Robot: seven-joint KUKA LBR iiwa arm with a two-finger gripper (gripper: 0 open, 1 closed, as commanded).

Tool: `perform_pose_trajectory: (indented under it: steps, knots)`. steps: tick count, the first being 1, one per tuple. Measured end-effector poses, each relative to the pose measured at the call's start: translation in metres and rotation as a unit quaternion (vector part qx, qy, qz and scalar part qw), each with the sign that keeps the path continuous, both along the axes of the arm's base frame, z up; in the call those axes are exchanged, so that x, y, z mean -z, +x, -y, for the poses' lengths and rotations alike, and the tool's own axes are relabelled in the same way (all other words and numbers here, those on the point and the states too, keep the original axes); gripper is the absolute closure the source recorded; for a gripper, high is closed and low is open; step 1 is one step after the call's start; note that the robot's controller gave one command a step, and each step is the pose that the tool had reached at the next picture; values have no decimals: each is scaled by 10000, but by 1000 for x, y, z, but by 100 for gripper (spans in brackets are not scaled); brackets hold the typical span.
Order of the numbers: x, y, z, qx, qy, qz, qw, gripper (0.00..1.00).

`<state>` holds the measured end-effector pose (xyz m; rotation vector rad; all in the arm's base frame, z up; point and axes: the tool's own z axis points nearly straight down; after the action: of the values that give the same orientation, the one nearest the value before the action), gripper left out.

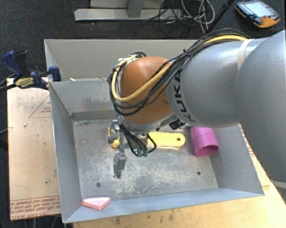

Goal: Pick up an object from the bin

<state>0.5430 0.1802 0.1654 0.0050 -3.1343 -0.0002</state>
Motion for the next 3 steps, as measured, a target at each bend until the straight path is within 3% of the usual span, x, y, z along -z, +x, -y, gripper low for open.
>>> perform_pose_trajectory:
  steps: [2,3]
  knots:
    - [-2,3,7,-28,23,46,10000,0]
    - [4,1,39,-261,-19,34,9997,0]
